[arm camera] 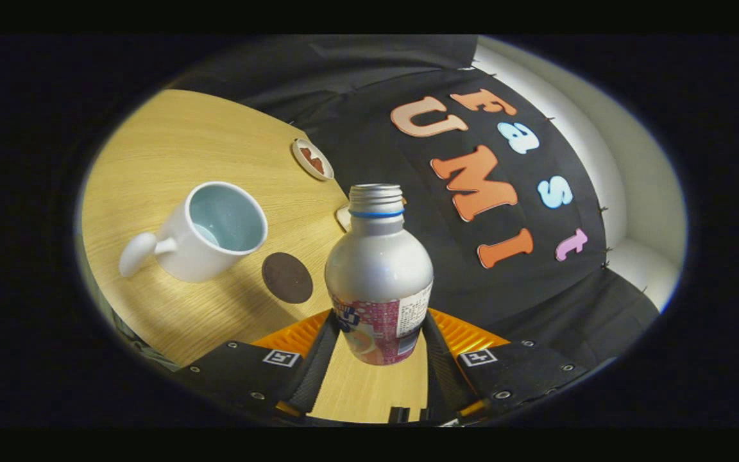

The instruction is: Take the bottle from table, then pour the juice into the cup, finally place the bottle on the coaster

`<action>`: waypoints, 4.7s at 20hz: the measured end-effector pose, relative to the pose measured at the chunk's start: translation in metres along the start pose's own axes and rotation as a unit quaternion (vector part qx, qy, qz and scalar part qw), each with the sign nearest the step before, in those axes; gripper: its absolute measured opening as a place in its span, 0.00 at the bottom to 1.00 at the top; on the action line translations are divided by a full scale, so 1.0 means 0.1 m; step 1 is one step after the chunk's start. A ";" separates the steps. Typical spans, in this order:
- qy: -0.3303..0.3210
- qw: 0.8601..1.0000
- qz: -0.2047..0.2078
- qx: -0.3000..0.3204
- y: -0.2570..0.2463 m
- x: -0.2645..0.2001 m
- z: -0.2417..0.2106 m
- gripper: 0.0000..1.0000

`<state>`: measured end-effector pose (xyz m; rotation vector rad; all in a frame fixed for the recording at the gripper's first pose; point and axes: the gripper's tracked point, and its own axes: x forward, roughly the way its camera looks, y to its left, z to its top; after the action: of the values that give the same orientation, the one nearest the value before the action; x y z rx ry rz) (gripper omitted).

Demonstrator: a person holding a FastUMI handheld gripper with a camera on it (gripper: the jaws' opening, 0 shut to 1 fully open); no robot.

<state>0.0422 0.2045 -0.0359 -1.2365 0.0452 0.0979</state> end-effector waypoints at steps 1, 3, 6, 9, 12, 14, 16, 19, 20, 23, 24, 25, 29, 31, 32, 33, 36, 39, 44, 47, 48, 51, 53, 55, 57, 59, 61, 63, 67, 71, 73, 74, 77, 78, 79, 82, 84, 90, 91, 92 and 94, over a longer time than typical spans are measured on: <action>-0.002 1.000 -0.004 -0.019 0.00 0.00 0.02 0.76; -0.007 0.998 -0.010 -0.055 -0.02 -0.01 0.04 0.75; -0.004 0.995 -0.021 -0.100 -0.07 0.03 -0.01 0.76; -0.006 0.991 -0.029 -0.132 -0.13 0.05 0.01 0.76; -0.007 0.988 -0.032 -0.153 -0.17 0.07 0.01 0.75; -0.010 0.985 -0.036 -0.167 -0.19 0.08 0.02 0.75; -0.012 0.983 -0.032 -0.181 -0.18 0.08 0.03 0.75; -0.019 0.977 -0.036 -0.208 -0.18 0.05 0.08 0.75; -0.021 0.975 -0.038 -0.217 -0.19 0.06 0.09 0.75; -0.022 0.969 -0.042 -0.242 -0.21 0.10 0.09 0.75; -0.023 0.968 -0.041 -0.246 -0.20 0.11 0.10 0.75; -0.024 0.967 -0.040 -0.251 -0.21 0.10 0.12 0.75; -0.032 0.960 -0.047 -0.276 -0.23 0.10 0.18 0.75; -0.031 0.958 -0.046 -0.283 -0.22 0.11 0.17 0.75; -0.031 0.957 -0.044 -0.284 -0.22 0.12 0.16 0.75; -0.030 0.957 -0.043 -0.287 -0.21 0.13 0.15 0.75; -0.027 0.953 -0.035 -0.299 -0.17 0.14 0.13 0.75; -0.025 0.950 -0.028 -0.310 -0.13 0.16 0.11 0.75; -0.027 0.947 -0.025 -0.320 -0.11 0.15 0.12 0.75; -0.029 0.943 -0.028 -0.330 -0.10 0.13 0.13 0.75; -0.029 0.943 -0.026 -0.331 -0.09 0.12 0.13 0.75; -0.029 0.941 -0.024 -0.336 -0.11 0.14 0.13 0.75; -0.029 0.940 -0.024 -0.340 -0.10 0.13 0.13 0.75; -0.029 0.938 -0.021 -0.344 -0.09 0.14 0.13 0.75; -0.028 0.936 -0.022 -0.349 -0.10 0.13 0.12 0.75; -0.028 0.936 -0.018 -0.351 -0.09 0.13 0.13 0.75; -0.029 0.934 -0.019 -0.356 -0.09 0.11 0.15 0.75; -0.030 0.932 -0.019 -0.361 -0.09 0.11 0.15 0.75; -0.031 0.929 -0.023 -0.369 -0.15 0.08 0.22 0.75; -0.032 0.924 -0.025 -0.380 -0.21 0.11 0.29 0.75; -0.032 0.922 -0.024 -0.386 -0.22 0.10 0.29 0.75; -0.032 0.921 -0.023 -0.389 -0.22 0.10 0.29 0.75; -0.029 0.917 -0.024 -0.398 -0.21 0.07 0.30 0.75; -0.029 0.916 -0.023 -0.400 -0.21 0.08 0.30 0.75; -0.029 0.916 -0.021 -0.400 -0.20 0.08 0.30 0.75; -0.030 0.911 -0.022 -0.411 -0.22 0.09 0.33 0.75; -0.030 0.909 -0.020 -0.416 -0.21 0.09 0.33 0.75; -0.032 0.902 -0.012 -0.430 -0.21 0.09 0.36 0.75; -0.033 0.901 -0.012 -0.433 -0.22 0.09 0.37 0.75; -0.033 0.900 -0.012 -0.435 -0.23 0.09 0.37 0.75; -0.032 0.897 -0.012 -0.442 -0.22 0.08 0.37 0.75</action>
<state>0.0513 0.2325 -0.0034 -2.1455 -0.0844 0.1461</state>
